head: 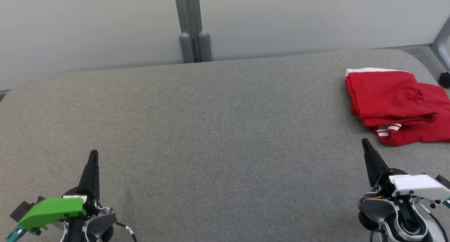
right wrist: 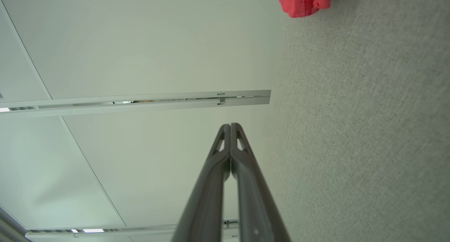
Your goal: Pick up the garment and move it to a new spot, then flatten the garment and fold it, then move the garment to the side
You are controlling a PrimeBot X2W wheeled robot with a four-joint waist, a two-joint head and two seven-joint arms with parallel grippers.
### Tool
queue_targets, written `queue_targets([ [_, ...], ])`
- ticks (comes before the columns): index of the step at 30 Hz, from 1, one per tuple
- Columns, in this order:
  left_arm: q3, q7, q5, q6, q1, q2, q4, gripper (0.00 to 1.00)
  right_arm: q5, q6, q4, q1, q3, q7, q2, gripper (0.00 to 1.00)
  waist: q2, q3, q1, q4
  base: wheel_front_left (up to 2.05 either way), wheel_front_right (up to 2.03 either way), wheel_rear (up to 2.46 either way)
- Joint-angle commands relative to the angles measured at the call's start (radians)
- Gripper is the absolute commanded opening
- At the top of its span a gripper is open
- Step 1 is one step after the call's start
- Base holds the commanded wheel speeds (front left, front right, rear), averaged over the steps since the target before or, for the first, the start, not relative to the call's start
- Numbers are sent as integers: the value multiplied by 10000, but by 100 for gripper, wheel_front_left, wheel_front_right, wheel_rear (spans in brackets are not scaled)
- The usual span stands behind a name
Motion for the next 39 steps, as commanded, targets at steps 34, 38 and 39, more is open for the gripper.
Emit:
queue_targets([
  [34,29,37,-7,-57,-130,73,-22,0,69,4,16,-54,-9,30,-42,0,0,0,0,0,0,0,0],
  [38,29,35,-7,-57,-130,73,-23,0,70,4,16,-54,-9,30,-42,0,0,0,0,0,0,0,0],
  [39,29,35,-7,-57,-130,73,-23,0,70,4,16,-54,-9,30,-42,0,0,0,0,0,0,0,0],
])
